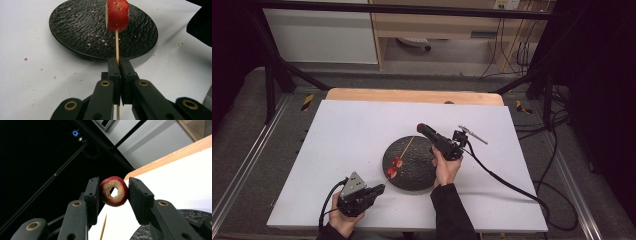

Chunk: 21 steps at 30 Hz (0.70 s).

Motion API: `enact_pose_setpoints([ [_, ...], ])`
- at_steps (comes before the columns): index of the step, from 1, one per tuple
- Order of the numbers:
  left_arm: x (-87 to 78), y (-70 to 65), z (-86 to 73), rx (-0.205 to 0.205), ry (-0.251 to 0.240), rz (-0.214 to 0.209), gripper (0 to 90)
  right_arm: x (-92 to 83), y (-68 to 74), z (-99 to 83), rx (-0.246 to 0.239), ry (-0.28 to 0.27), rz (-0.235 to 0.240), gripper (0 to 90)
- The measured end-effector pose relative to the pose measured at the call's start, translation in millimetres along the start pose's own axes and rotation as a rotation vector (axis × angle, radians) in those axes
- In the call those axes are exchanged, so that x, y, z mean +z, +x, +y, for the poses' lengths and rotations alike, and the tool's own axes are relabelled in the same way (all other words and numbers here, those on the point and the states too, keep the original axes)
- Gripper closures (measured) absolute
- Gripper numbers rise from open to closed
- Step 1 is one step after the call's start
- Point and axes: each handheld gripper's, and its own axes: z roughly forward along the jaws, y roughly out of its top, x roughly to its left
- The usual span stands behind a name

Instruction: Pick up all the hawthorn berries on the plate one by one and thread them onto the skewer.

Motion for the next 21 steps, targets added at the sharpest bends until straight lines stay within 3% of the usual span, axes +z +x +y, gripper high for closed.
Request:
enact_pose_setpoints([
  [21,12.1,-11.0,2.5,-0.012,-0.038,0.004,88.1,0.9,0.0,-7.5,0.076,-0.047,0.044,62.9],
])
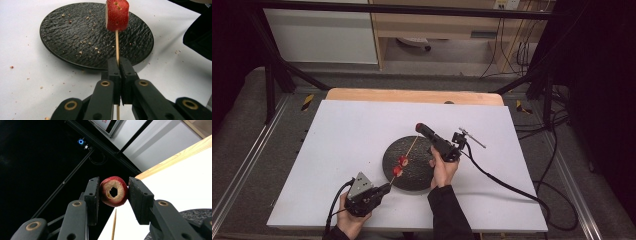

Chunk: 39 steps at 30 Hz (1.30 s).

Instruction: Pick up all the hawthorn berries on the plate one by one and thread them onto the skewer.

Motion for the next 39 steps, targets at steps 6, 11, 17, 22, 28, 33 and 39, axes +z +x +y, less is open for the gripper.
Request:
enact_pose_setpoints([
  [6,1.5,-1.5,0.3,-0.001,-0.014,0.007,88.1,-0.2,0.1,-1.1,0.016,-0.002,0.012,62.9],
  [11,3.8,-2.6,0.5,-0.005,-0.015,0.010,88.1,0.0,-0.3,-2.0,0.023,-0.005,0.019,62.9],
  [17,8.3,-6.5,1.5,-0.022,-0.036,0.021,88.1,0.5,-1.0,-3.5,0.049,-0.016,0.031,62.9],
  [22,12.6,-12.6,2.6,-0.046,-0.064,0.036,88.1,0.2,-0.7,-4.0,0.061,-0.033,0.040,63.0],
  [28,19.5,-25.3,2.8,-0.061,-0.087,0.061,88.2,-0.9,0.7,-3.1,0.071,-0.062,0.046,63.0],
  [33,20.1,-32.8,1.6,-0.055,-0.104,0.086,88.3,-1.1,0.4,-1.2,0.077,-0.067,0.045,63.2],
  [39,17.8,-32.0,-0.4,-0.066,-0.115,0.100,88.4,-0.8,0.5,0.9,0.091,-0.065,0.038,63.2],
])
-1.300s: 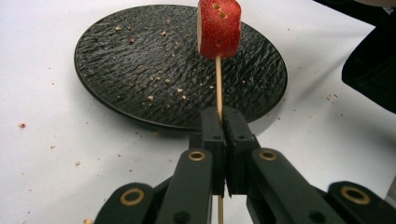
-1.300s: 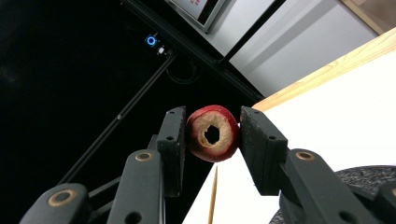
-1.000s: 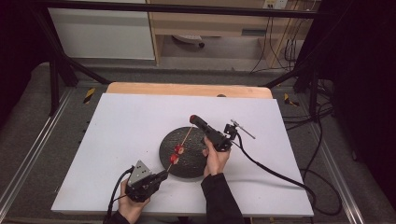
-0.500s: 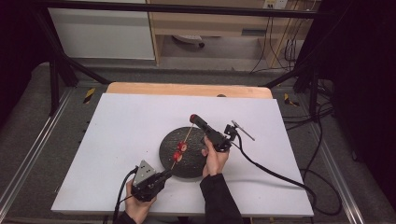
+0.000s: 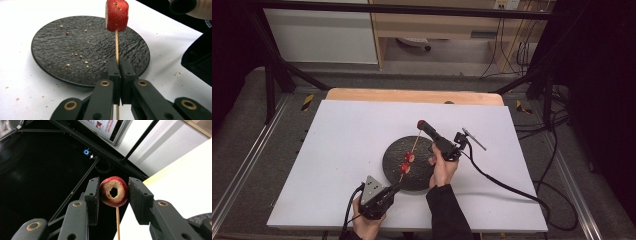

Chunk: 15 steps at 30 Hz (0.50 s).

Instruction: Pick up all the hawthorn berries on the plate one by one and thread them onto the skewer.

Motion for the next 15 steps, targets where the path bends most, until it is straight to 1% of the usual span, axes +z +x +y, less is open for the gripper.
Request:
enact_pose_setpoints([
  [3,1.5,-0.5,0.3,-0.003,0.007,0.003,88.4,0.7,-0.7,-1.7,0.011,0.005,-0.003,63.2],
  [5,3.5,-0.6,0.3,-0.013,0.007,0.002,88.4,0.9,-2.1,-3.8,0.014,0.011,-0.005,63.2],
  [8,6.6,-1.8,1.7,-0.042,0.014,-0.008,88.4,1.6,-4.6,-8.6,0.022,0.014,-0.012,63.3],
  [10,9.1,-3.5,0.9,-0.042,0.021,-0.006,88.4,1.4,-5.6,-10.5,0.024,0.004,-0.011,63.3],
  [11,10.3,-3.6,0.9,-0.047,0.026,-0.010,88.4,1.5,-5.4,-11.1,0.019,0.001,-0.009,63.2],
  [13,12.2,-3.9,1.5,-0.070,0.032,-0.024,88.5,0.7,-5.0,-11.4,0.013,-0.003,-0.011,63.3],
  [15,12.6,-4.7,1.6,-0.073,0.028,-0.027,88.5,0.6,-4.5,-11.4,0.011,-0.007,-0.011,63.3],
])
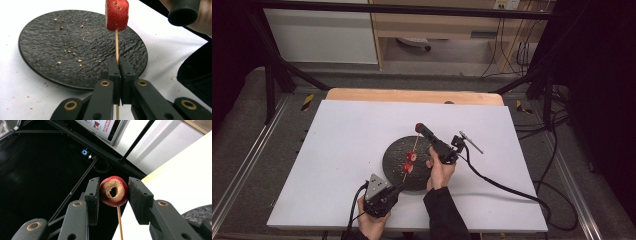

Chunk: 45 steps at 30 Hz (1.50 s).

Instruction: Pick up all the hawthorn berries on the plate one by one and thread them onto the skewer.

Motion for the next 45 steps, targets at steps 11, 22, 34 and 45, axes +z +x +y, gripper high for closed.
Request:
enact_pose_setpoints([
  [11,-9.1,5.4,2.2,0.024,-0.011,0.025,88.6,1.5,0.7,9.5,-0.014,0.063,-0.032,63.0],
  [22,-10.1,7.2,1.9,0.043,0.005,0.026,88.6,2.2,2.1,15.7,-0.015,0.131,-0.044,63.4],
  [34,-12.2,4.9,0.6,0.099,0.028,0.011,88.7,2.1,3.5,30.7,-0.127,0.252,-0.070,55.1],
  [45,-11.1,6.8,0.2,0.085,0.039,0.001,88.6,0.2,5.3,35.4,-0.157,0.300,-0.077,72.4],
])
